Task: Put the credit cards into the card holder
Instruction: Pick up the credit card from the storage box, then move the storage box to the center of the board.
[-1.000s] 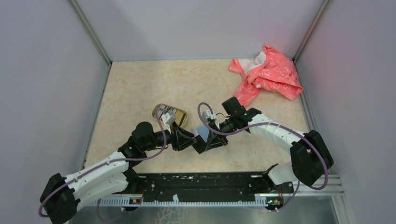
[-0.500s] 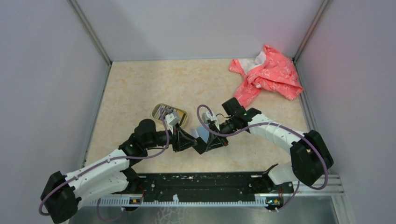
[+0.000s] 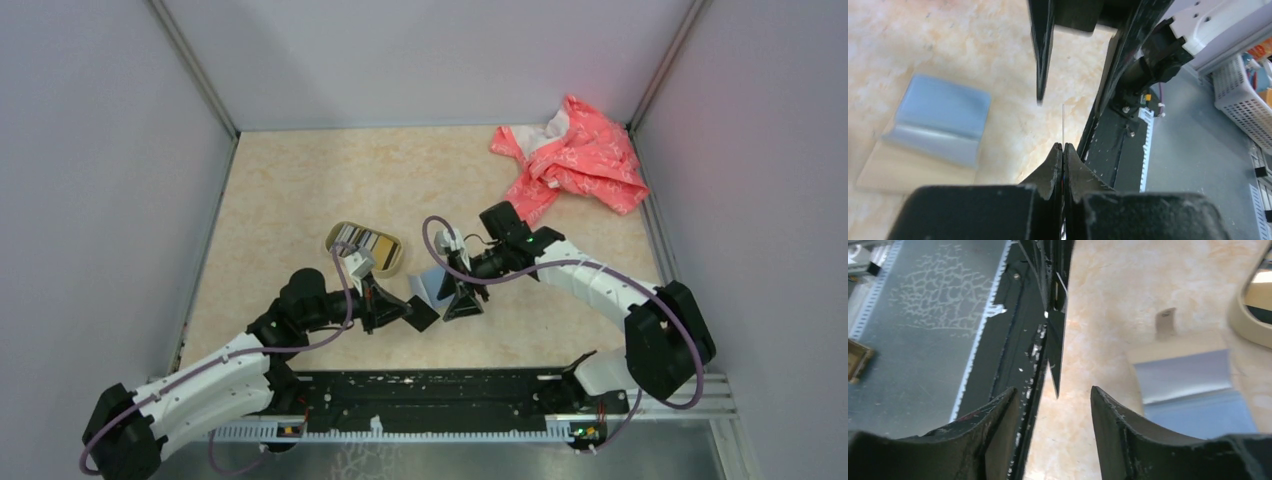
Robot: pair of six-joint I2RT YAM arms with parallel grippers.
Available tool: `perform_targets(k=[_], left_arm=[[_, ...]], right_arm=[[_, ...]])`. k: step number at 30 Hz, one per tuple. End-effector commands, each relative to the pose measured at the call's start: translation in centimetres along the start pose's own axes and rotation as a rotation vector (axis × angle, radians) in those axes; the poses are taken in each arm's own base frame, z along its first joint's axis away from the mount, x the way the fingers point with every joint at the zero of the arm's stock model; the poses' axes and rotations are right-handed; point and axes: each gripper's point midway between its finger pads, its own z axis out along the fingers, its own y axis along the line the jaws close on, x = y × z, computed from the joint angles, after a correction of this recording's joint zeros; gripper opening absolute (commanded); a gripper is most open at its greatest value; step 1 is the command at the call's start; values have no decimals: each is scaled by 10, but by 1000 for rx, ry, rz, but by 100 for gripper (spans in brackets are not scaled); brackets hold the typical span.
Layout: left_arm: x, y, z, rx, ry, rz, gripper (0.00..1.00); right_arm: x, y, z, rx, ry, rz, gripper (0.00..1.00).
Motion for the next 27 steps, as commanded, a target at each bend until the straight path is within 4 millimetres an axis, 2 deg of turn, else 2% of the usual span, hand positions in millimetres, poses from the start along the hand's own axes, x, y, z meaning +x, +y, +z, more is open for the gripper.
perform_targets(k=[1, 4, 7, 9, 14, 16, 18, 19, 23, 27], left_arm=[[11, 23, -16, -147, -93, -123, 0], [18, 30, -28, -217, -117, -210, 0], [32, 37, -37, -289, -83, -302, 0], [43, 40, -41, -322, -62, -374, 0], [59, 45, -50, -383, -33, -445, 0], [61, 49, -55, -419, -29, -455, 0], [60, 49, -55, -418, -40, -461, 0], [61, 51, -55, -428, -40, -463, 0], [68, 55, -55, -452, -18, -476, 0], [70, 56, -55, -455, -10, -478, 0]], right_arm=[[-45, -34, -30, 192, -82, -100, 58], [-51, -72, -42, 374, -69, -101, 63], [-64, -107, -42, 459, -43, -88, 63], [-73, -133, -34, 514, 3, -89, 63], [-88, -187, 4, 585, 94, -106, 61], [-86, -204, 18, 606, 146, -117, 61], [-74, -223, 31, 615, 195, -99, 60], [-78, -230, 34, 629, 202, -106, 59], [-68, -258, 41, 682, 258, -91, 55], [-60, -275, 43, 720, 294, -77, 50]])
